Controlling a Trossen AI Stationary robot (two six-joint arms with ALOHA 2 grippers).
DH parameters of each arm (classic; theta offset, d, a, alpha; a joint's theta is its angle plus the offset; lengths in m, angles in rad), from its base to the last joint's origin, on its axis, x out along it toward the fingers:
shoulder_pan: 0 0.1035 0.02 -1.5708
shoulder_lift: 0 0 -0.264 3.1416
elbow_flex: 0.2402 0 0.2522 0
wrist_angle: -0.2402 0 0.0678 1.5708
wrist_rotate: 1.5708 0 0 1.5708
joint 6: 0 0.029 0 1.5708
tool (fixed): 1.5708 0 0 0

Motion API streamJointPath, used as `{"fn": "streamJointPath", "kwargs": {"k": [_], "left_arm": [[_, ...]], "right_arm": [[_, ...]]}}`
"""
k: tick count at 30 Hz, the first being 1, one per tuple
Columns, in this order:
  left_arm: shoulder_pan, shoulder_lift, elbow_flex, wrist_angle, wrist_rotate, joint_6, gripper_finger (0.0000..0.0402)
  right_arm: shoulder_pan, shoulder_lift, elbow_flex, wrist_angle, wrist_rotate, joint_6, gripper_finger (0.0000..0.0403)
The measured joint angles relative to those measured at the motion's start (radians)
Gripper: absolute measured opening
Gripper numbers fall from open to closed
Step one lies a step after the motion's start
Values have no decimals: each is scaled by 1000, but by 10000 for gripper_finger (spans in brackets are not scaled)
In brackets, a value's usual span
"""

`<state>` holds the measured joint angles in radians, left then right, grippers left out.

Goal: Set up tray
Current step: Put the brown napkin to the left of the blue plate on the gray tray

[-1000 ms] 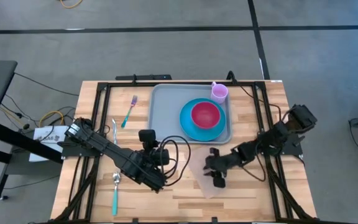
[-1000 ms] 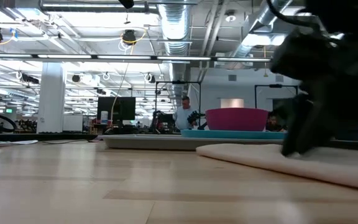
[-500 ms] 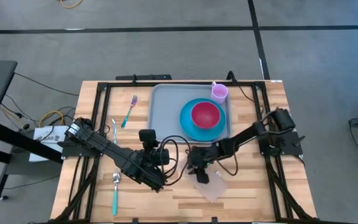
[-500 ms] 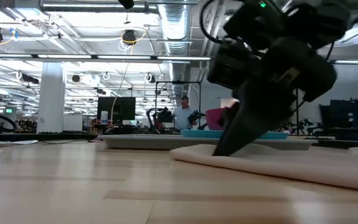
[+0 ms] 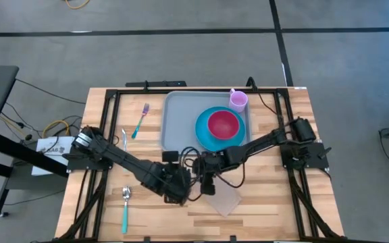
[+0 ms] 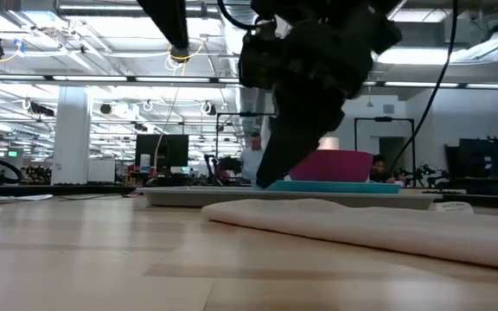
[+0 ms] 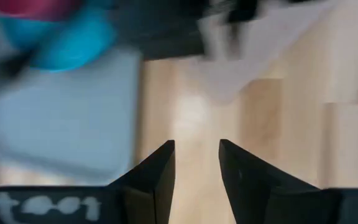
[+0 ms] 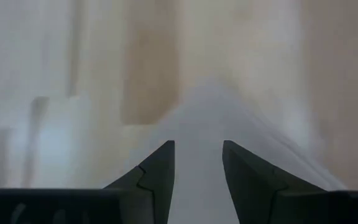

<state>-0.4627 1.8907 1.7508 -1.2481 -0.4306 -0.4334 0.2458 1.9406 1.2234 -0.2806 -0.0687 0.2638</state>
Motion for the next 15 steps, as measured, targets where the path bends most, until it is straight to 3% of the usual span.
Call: {"fn": "streamJointPath", "kwargs": {"k": [3,9,15], "left_arm": [[31,-1,-46,99,97,41,107],[65,-2,-149,191,120,83,90],[104,-1,-256,308,248,126,88]], "right_arm": [[26,-47,-3,-122,114,69,129],[124,-145,-2,-357,393,194,129],[277,-206,-1,-695,709,492,129]]}}
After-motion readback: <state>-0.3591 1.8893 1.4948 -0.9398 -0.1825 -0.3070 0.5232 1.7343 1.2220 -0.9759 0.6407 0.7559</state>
